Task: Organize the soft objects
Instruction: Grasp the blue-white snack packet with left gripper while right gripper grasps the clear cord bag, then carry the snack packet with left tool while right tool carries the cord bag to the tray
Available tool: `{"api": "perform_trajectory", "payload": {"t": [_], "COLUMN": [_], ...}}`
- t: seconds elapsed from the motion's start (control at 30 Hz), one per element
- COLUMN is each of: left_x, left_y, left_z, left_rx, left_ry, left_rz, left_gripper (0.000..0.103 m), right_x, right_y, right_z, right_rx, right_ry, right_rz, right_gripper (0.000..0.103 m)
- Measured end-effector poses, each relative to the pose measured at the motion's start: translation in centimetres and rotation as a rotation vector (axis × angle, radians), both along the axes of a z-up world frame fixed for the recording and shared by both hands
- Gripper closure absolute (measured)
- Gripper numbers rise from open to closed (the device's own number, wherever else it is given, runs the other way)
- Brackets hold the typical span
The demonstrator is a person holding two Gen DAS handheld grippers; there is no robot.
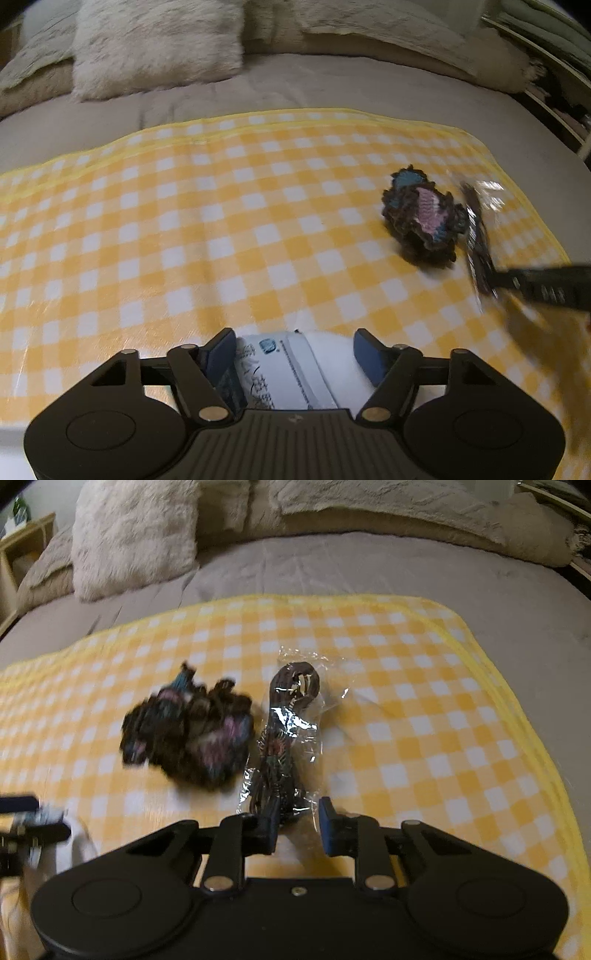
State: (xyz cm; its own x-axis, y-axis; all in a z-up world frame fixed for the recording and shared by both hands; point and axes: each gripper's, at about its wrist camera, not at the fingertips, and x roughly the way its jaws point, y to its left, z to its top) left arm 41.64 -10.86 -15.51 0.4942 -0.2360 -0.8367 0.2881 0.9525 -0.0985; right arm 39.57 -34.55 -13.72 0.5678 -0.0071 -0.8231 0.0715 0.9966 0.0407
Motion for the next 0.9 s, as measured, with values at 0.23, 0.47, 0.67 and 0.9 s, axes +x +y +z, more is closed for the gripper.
{"api": "perform_trajectory", "payload": {"t": [0.23,0.47,0.67,0.9], "left_x": [-0.4,-0.2,-0.7,-0.2], "left_y": [1.4,2.2,2.4,2.6], "left_z": [0.1,-0.3,-0.3,0.0], "left_rx": [0.039,0.059,0.063,0.047], "left_ry": [0.083,0.143,0.147,0.130], "left_rz": [0.124,0.157,0.135,0.116], "left_gripper": [0.012,0.011,0.018,0.029], "right_x": [-2.9,-4.0,-3.1,-1.5], "right_y": [0.8,0.3,-0.1,0.3], "right_z": [0.6,2.4,4.0,1.7], "right_rx": [-0.011,0.083,0.119,0.143], "right_ry": [0.114,0.090,-0.008,0.048], "right_rz": [0.082,0.025,-0.049,-0.062], "right_gripper": [0.080,0.077,0.037,0.022]}}
